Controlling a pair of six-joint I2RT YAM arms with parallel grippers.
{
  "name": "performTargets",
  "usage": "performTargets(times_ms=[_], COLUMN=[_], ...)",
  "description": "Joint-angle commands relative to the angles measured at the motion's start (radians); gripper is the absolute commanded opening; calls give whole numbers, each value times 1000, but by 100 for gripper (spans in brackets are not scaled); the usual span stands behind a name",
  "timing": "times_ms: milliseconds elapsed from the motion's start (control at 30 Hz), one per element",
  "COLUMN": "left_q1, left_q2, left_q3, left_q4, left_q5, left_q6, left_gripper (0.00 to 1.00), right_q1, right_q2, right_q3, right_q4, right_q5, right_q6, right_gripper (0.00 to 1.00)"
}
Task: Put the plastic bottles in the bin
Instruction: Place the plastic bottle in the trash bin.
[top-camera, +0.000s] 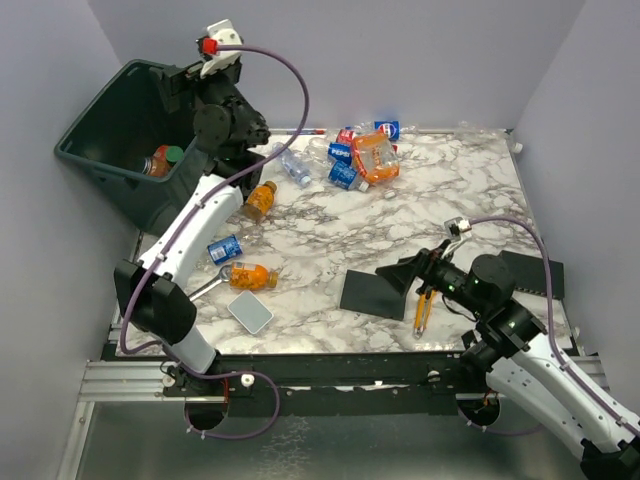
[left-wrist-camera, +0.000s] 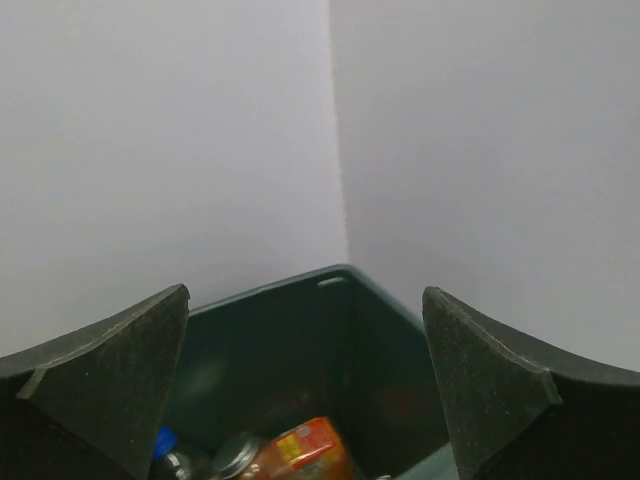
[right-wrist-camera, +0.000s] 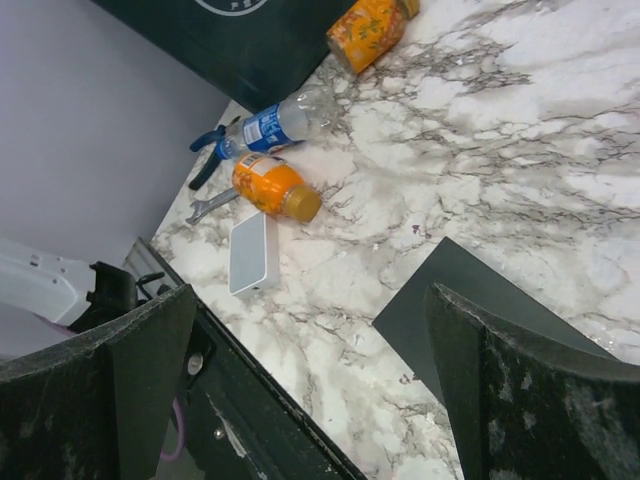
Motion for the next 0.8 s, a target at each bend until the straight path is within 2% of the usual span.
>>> performTargets(times_ms=[0, 100, 200, 300, 367, 467, 600, 767], left_q1=[-188, -368, -503, -532, -533, -531, -526, -520], left_q2=[-37, -86, -144, -211, -284, -398, -544, -677], left_q3=[104, 73, 23, -80, -211, -419, -644, -810], left_q4=[2, -185, -535, -786, -837, -858, -872, -873], left_q5=[25, 56, 150, 321, 447, 582, 585, 580], left_q6=[100, 58, -209, -547, -686, -838, -924, -956], left_gripper=[99, 99, 99, 99, 99, 99, 99, 99], right_q1=[4, 3, 3, 4, 4, 4, -7, -157], right_q2=[-16, 0, 58, 140, 185, 249, 417, 700], right_q3=[68, 107, 151, 201, 219, 216, 248, 329], right_q4=[-54, -63, -78, -109, -118, -94, -48, 116], right_q5=[94, 126, 149, 166, 196, 329, 492, 458], right_q6=[-69, -119, -157, -173, -172, -128, -77, 10], right_gripper=[100, 100, 100, 99, 98, 96, 94, 90])
